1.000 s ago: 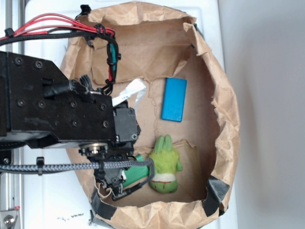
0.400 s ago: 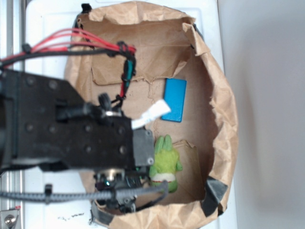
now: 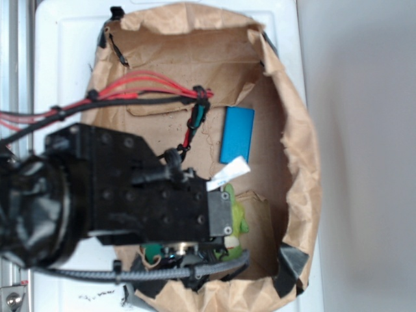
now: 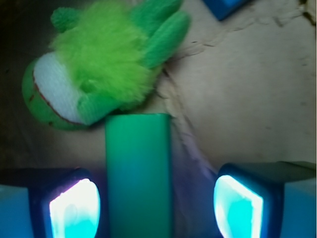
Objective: Grab the green block.
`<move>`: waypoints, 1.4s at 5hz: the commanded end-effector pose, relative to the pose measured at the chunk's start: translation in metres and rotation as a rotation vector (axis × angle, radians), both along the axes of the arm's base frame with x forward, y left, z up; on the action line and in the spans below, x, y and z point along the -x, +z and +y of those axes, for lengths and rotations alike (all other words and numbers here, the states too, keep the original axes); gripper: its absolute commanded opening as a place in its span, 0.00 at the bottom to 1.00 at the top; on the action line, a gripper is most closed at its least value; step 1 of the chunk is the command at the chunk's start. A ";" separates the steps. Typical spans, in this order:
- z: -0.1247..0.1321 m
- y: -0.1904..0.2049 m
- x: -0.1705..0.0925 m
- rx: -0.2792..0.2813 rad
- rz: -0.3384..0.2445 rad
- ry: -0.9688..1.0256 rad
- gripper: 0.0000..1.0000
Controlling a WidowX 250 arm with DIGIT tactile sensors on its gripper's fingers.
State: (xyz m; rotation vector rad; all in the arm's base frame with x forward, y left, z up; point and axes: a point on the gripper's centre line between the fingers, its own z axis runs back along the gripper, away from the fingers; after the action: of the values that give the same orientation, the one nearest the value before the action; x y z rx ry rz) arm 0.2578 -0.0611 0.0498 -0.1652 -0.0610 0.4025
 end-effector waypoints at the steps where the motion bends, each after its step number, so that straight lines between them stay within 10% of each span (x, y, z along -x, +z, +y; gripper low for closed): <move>1: -0.011 -0.004 -0.010 0.027 -0.019 -0.017 1.00; 4: -0.008 -0.044 -0.023 -0.039 -0.015 0.035 1.00; 5: -0.009 -0.044 -0.017 -0.035 -0.036 0.041 0.00; 7: 0.016 -0.027 -0.026 -0.034 -0.047 0.017 0.00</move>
State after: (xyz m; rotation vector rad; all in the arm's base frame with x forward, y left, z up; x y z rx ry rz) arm 0.2780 -0.0498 0.0191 -0.1372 -0.0880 0.4231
